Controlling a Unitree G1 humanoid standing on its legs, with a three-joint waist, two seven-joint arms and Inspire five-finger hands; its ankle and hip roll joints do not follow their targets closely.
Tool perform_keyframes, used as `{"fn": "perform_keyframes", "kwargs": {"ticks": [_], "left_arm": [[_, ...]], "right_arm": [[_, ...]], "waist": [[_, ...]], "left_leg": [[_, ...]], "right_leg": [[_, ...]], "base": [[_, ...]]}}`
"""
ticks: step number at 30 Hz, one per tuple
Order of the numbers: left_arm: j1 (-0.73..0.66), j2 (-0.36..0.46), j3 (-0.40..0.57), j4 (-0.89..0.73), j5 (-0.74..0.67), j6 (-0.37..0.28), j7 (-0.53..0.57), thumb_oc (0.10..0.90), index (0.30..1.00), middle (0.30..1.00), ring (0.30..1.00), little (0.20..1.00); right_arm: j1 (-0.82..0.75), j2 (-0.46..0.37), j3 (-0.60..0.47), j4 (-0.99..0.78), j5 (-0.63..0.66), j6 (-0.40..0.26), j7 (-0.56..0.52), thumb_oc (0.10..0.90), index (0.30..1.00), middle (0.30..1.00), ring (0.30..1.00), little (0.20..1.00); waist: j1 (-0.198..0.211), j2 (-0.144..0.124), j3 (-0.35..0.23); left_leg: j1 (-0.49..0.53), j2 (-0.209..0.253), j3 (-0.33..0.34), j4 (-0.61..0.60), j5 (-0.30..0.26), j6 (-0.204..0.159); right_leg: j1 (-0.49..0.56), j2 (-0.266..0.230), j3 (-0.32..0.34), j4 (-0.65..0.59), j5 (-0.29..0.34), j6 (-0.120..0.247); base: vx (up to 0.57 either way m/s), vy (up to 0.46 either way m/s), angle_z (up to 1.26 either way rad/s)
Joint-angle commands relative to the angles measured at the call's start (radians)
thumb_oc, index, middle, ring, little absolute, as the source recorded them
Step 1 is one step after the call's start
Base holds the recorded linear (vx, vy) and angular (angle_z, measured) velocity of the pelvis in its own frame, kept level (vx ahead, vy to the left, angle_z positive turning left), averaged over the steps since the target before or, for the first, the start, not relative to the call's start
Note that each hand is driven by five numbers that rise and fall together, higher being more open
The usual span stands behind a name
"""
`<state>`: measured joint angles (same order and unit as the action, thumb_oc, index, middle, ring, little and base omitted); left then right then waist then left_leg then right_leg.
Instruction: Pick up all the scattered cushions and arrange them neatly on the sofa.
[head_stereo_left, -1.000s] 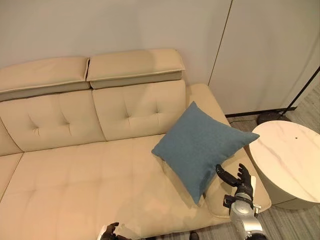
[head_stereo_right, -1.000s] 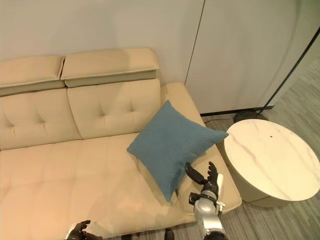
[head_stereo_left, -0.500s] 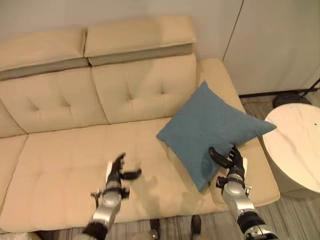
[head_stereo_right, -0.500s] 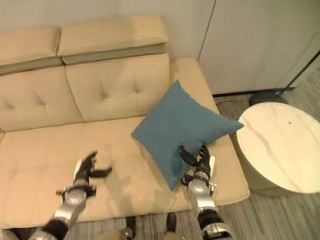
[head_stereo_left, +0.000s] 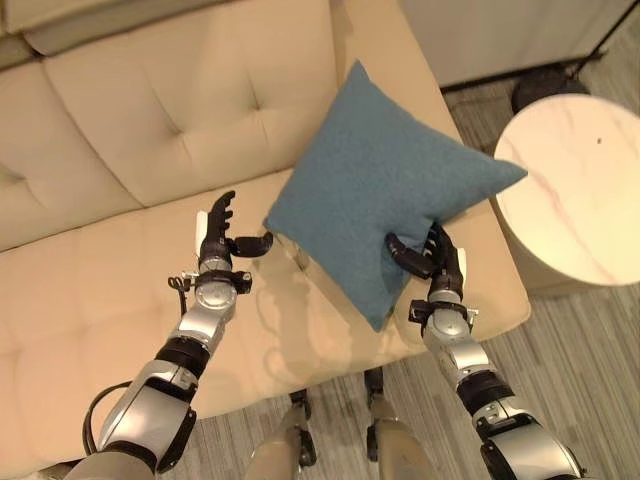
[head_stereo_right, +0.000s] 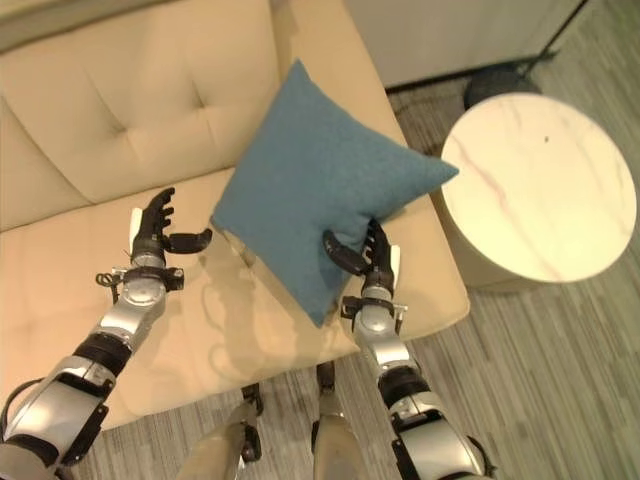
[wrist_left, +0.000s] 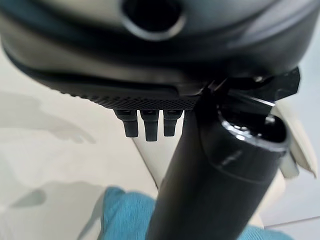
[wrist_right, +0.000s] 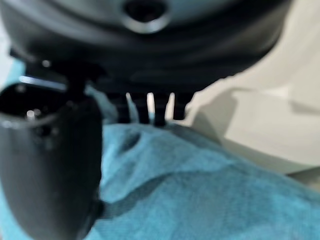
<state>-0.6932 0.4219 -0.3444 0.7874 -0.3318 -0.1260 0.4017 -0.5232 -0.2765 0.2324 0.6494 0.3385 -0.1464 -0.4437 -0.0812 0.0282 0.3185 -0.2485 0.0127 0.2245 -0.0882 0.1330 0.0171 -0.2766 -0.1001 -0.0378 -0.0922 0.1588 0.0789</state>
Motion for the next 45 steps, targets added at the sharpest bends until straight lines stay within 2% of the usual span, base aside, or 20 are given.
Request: {"fn": "perform_keyframes", "kwargs": {"ticks": [1, 9, 15, 16, 17, 18, 19, 20, 21, 23, 28, 29, 30, 31, 33, 34, 35, 41, 43, 45], "left_arm": [[-0.165, 0.097, 0.017, 0.035, -0.041, -0.104, -0.007, 0.8, 0.9, 0.9, 0.9, 0.9], [-0.338, 0.185, 0.002, 0.056, -0.12, -0.125, -0.048, 0.8, 0.9, 0.9, 0.9, 0.9], [-0.443, 0.225, -0.055, 0.075, -0.14, -0.128, -0.099, 0.8, 0.9, 0.9, 0.9, 0.9], [-0.473, 0.223, -0.084, 0.082, -0.141, -0.124, -0.122, 0.8, 0.9, 0.9, 0.9, 0.9], [-0.476, 0.223, -0.084, 0.084, -0.141, -0.125, -0.122, 0.8, 0.9, 0.9, 0.9, 0.9], [-0.506, 0.213, -0.115, 0.098, -0.151, -0.117, -0.161, 0.8, 0.9, 0.9, 0.9, 0.9], [-0.509, 0.214, -0.115, 0.099, -0.151, -0.118, -0.162, 0.8, 0.9, 0.9, 0.9, 0.9], [-0.535, 0.21, -0.164, 0.092, -0.145, -0.114, -0.217, 0.8, 0.9, 0.9, 0.9, 0.9], [-0.534, 0.209, -0.166, 0.092, -0.145, -0.114, -0.218, 0.8, 0.9, 0.9, 0.9, 0.9], [-0.518, 0.204, -0.233, 0.052, -0.144, -0.097, -0.315, 0.8, 0.9, 0.9, 0.9, 0.9], [-0.526, 0.175, -0.325, 0.057, -0.118, -0.061, -0.435, 0.8, 0.9, 0.9, 0.9, 0.9], [-0.53, 0.166, -0.38, 0.055, -0.073, -0.046, -0.507, 0.516, 0.474, 0.474, 0.474, 0.474], [-0.526, 0.166, -0.385, 0.042, -0.068, -0.049, -0.514, 0.516, 0.474, 0.474, 0.474, 0.474], [-0.525, 0.166, -0.385, 0.041, -0.068, -0.049, -0.514, 0.4, 0.3, 0.3, 0.3, 0.3], [-0.505, 0.163, -0.382, 0.011, -0.086, -0.053, -0.522, 0.4, 0.3, 0.3, 0.3, 0.3], [-0.458, 0.132, -0.339, -0.018, -0.125, -0.06, -0.508, 0.4, 0.3, 0.3, 0.3, 0.3], [-0.458, 0.132, -0.337, -0.019, -0.124, -0.06, -0.508, 0.4, 0.3, 0.3, 0.3, 0.3], [-0.335, 0.077, -0.23, -0.088, -0.162, -0.081, -0.467, 0.4, 0.3, 0.3, 0.3, 0.3], [-0.237, 0.049, -0.164, -0.15, -0.177, -0.094, -0.446, 0.4, 0.3, 0.3, 0.3, 0.3], [-0.208, 0.038, -0.149, -0.165, -0.18, -0.096, -0.437, 0.4, 0.3, 0.3, 0.3, 0.3]], "right_arm": [[-0.101, -0.01, 0.029, -0.046, 0.018, -0.061, 0.037, 0.8, 0.9, 0.9, 0.9, 0.9], [-0.154, -0.035, 0.057, -0.067, 0.005, -0.078, 0.072, 0.8, 0.9, 0.9, 0.9, 0.9], [-0.175, -0.042, 0.09, -0.074, 0.009, -0.079, 0.107, 0.8, 0.9, 0.9, 0.9, 0.9], [-0.177, -0.043, 0.109, -0.08, 0.005, -0.079, 0.124, 0.8, 0.9, 0.9, 0.9, 0.9], [-0.178, -0.043, 0.109, -0.081, 0.005, -0.079, 0.124, 0.8, 0.9, 0.9, 0.9, 0.9], [-0.186, -0.045, 0.129, -0.086, 0.01, -0.076, 0.145, 0.8, 0.9, 0.9, 0.9, 0.9], [-0.187, -0.046, 0.129, -0.086, 0.01, -0.077, 0.145, 0.8, 0.9, 0.9, 0.9, 0.9], [-0.209, -0.061, 0.159, -0.08, 0.003, -0.07, 0.169, 0.8, 0.9, 0.9, 0.9, 0.9], [-0.209, -0.06, 0.159, -0.079, 0.003, -0.07, 0.168, 0.8, 0.9, 0.9, 0.9, 0.9], [-0.214, -0.089, 0.188, -0.094, -0.01, -0.056, 0.209, 0.8, 0.9, 0.9, 0.9, 0.9], [-0.222, -0.11, 0.206, -0.084, 0.001, -0.033, 0.251, 0.8, 0.9, 0.9, 0.9, 0.9], [-0.222, -0.11, 0.213, -0.086, 0.019, -0.03, 0.279, 0.48, 0.42, 0.42, 0.42, 0.42], [-0.215, -0.112, 0.211, -0.09, 0.019, -0.032, 0.282, 0.4, 0.3, 0.3, 0.3, 0.3], [-0.215, -0.112, 0.211, -0.09, 0.019, -0.032, 0.282, 0.4, 0.3, 0.3, 0.3, 0.3], [-0.199, -0.12, 0.204, -0.11, 0.018, -0.036, 0.289, 0.4, 0.3, 0.3, 0.3, 0.3], [-0.168, -0.123, 0.18, -0.13, 0.012, -0.041, 0.286, 0.4, 0.3, 0.3, 0.3, 0.3], [-0.168, -0.124, 0.181, -0.132, 0.011, -0.041, 0.286, 0.4, 0.3, 0.3, 0.3, 0.3], [-0.095, -0.125, 0.129, -0.186, -0.003, -0.057, 0.283, 0.4, 0.3, 0.3, 0.3, 0.3], [-0.035, -0.128, 0.103, -0.225, -0.035, -0.067, 0.286, 0.4, 0.3, 0.3, 0.3, 0.3], [-0.02, -0.128, 0.095, -0.244, -0.047, -0.069, 0.284, 0.4, 0.3, 0.3, 0.3, 0.3]], "waist": [[0.011, -0.035, -0.028], [-0.025, -0.041, -0.01], [-0.039, -0.032, -0.004], [-0.04, -0.021, -0.005], [-0.044, -0.028, 0.001], [-0.046, -0.018, -0.004], [-0.051, -0.025, 0.003], [-0.057, -0.024, 0.004], [-0.052, -0.016, -0.002], [-0.057, -0.016, 0.0], [-0.064, -0.01, -0.006], [-0.072, -0.007, -0.006], [-0.073, -0.006, -0.008], [-0.073, -0.006, -0.008], [-0.073, -0.005, -0.011], [-0.07, -0.004, -0.01], [-0.075, -0.011, -0.006], [-0.064, -0.009, -0.002], [-0.055, -0.009, 0.0], [-0.052, -0.007, 0.001]], "left_leg": [[-0.078, -0.023, -0.072, 0.179, -0.221, -0.022], [-0.153, -0.029, -0.037, 0.204, -0.231, -0.016], [-0.175, -0.036, -0.028, 0.199, -0.227, -0.015], [-0.166, -0.034, -0.039, 0.195, -0.256, -0.019], [-0.179, -0.037, -0.026, 0.199, -0.228, -0.016], [-0.171, -0.037, -0.036, 0.194, -0.256, -0.02], [-0.184, -0.04, -0.024, 0.197, -0.227, -0.017], [-0.19, -0.042, -0.022, 0.198, -0.226, -0.016], [-0.177, -0.039, -0.034, 0.194, -0.255, -0.019], [-0.181, -0.038, -0.025, 0.197, -0.256, -0.019], [-0.171, -0.042, -0.023, 0.186, -0.254, -0.018], [-0.162, -0.044, -0.023, 0.18, -0.252, -0.018], [-0.161, -0.044, -0.024, 0.177, -0.251, -0.018], [-0.161, -0.044, -0.024, 0.177, -0.251, -0.018], [-0.156, -0.044, -0.027, 0.169, -0.247, -0.018], [-0.152, -0.046, -0.036, 0.166, -0.243, -0.019], [-0.165, -0.049, -0.024, 0.17, -0.214, -0.016], [-0.141, -0.045, -0.049, 0.167, -0.213, -0.022], [-0.119, -0.039, -0.062, 0.168, -0.216, -0.024], [-0.109, -0.036, -0.066, 0.166, -0.217, -0.025]], "right_leg": [[-0.013, -0.072, -0.044, 0.037, -0.052, 0.083], [-0.096, -0.077, 0.001, 0.023, -0.011, 0.103], [-0.127, -0.082, 0.009, 0.016, 0.004, 0.107], [-0.122, -0.08, 0.011, 0.012, -0.013, 0.116], [-0.134, -0.085, 0.01, 0.016, 0.006, 0.11], [-0.13, -0.08, 0.013, 0.012, -0.009, 0.12], [-0.143, -0.085, 0.012, 0.015, 0.01, 0.113], [-0.153, -0.085, 0.014, 0.014, 0.015, 0.117], [-0.141, -0.08, 0.015, 0.011, -0.004, 0.123], [-0.146, -0.079, 0.019, 0.01, 0.002, 0.129], [-0.145, -0.079, 0.023, 0.009, 0.001, 0.132], [-0.141, -0.078, 0.025, 0.009, 0.003, 0.133], [-0.141, -0.078, 0.025, 0.008, 0.003, 0.134], [-0.141, -0.078, 0.025, 0.008, 0.003, 0.134], [-0.138, -0.078, 0.022, 0.007, 0.003, 0.134], [-0.132, -0.079, 0.016, 0.008, -0.002, 0.13], [-0.144, -0.084, 0.015, 0.009, 0.018, 0.123], [-0.117, -0.083, -0.003, 0.016, -0.006, 0.111], [-0.095, -0.082, -0.013, 0.028, -0.027, 0.102], [-0.088, -0.081, -0.014, 0.036, -0.036, 0.098]], "base": [[-0.01, 0.088, -0.13], [0.01, 0.075, -0.16], [0.03, 0.04, -0.11], [0.0, 0.0, 0.0], [0.12, 0.072, -0.04], [-0.08, -0.001, -0.05], [0.02, 0.035, -0.06], [0.0, 0.012, -0.04], [0.11, 0.044, -0.04], [0.06, 0.024, -0.03], [0.03, 0.01, -0.06], [0.04, -0.005, -0.03], [0.0, 0.0, 0.0], [0.01, -0.033, -0.01], [0.0, -0.035, 0.0], [-0.1, -0.07, 0.01], [-0.1, -0.089, 0.03], [-0.02, -0.079, 0.08], [-0.02, -0.115, 0.16], [-0.02, -0.06, 0.11]]}}
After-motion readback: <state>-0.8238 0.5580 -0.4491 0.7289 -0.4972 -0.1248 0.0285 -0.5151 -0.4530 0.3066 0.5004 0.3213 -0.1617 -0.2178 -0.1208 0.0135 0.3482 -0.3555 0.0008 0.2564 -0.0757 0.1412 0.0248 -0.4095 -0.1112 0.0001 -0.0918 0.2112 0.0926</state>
